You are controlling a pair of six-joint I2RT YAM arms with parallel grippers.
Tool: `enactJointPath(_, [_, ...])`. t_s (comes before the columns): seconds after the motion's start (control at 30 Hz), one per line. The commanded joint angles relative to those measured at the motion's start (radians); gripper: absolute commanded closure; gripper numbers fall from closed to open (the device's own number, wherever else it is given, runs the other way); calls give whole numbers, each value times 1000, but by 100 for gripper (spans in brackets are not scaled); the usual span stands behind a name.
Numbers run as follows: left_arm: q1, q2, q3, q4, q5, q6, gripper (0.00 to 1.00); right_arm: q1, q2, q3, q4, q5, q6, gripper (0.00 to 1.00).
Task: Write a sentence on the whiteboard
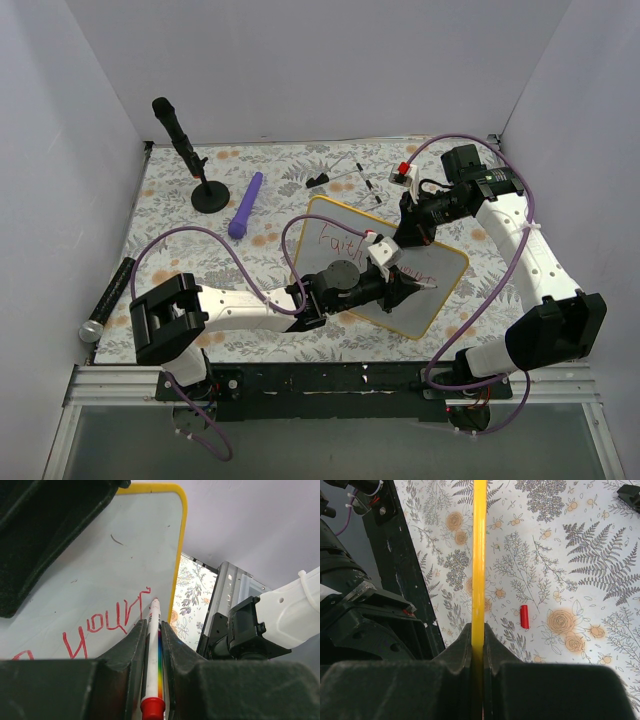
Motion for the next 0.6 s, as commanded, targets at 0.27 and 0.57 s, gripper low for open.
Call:
enactJointPath(0.27, [24,-74,-45,17,-47,6,100,-6,-39,14,38,-101,-6,99])
enactJointPath(0.57, [27,-89,-74,4,-44,-4,100,-5,-41,14,38,-99,-6,99])
